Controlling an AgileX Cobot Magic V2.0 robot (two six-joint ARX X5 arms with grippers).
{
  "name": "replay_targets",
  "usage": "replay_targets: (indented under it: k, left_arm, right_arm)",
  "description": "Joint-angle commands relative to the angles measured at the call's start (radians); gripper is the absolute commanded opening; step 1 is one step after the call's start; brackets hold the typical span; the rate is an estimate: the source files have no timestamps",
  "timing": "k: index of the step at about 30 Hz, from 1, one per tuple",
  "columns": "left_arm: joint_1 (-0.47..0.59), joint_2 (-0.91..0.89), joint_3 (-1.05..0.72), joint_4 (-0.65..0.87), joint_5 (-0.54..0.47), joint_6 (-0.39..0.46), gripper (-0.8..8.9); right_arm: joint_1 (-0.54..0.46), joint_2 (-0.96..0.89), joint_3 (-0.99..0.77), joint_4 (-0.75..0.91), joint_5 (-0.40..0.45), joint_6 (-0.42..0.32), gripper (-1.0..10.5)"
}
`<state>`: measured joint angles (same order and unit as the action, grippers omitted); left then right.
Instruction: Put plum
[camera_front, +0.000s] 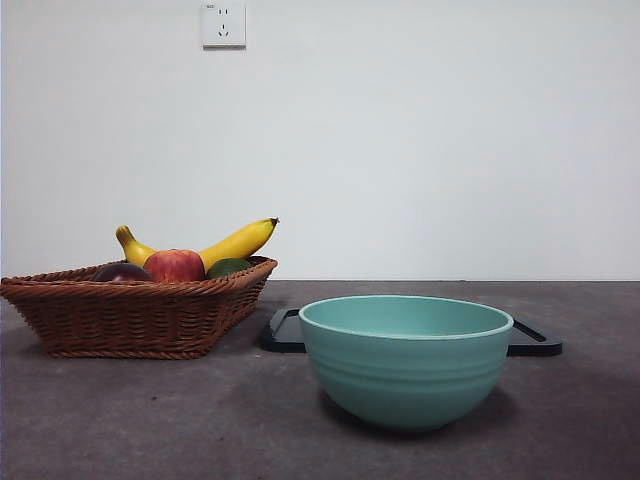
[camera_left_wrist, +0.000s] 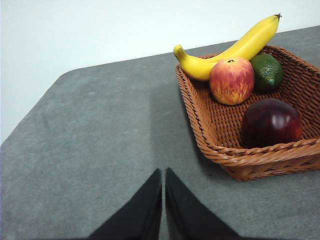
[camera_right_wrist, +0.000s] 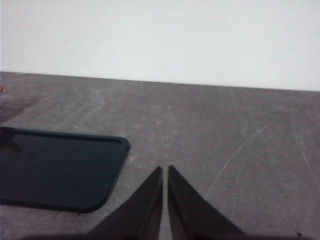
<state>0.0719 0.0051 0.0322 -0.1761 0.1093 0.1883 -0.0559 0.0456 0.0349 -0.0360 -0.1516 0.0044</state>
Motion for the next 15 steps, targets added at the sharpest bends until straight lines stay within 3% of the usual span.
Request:
replay_targets:
  k: [1,10,15]
  left_arm:
    - [0.002,-0.002,-0.021,-0.008,0.002,-0.01,0.1]
    - [0.002,-0.002,-0.021,-0.008,0.002,-0.01,0.1]
    - [0.002,-0.002,-0.021,-0.008,0.002,-0.01,0.1]
  right_arm:
    - [-0.002,-0.014,-0.024,0.011,0.007,0.023,0.1]
    - [-0.002,-0.042,-0.024,-0.137,0.03,0.023,0.1]
    - [-0.002,-0.042,-0.024,-0.136,0.031,0.023,0.1]
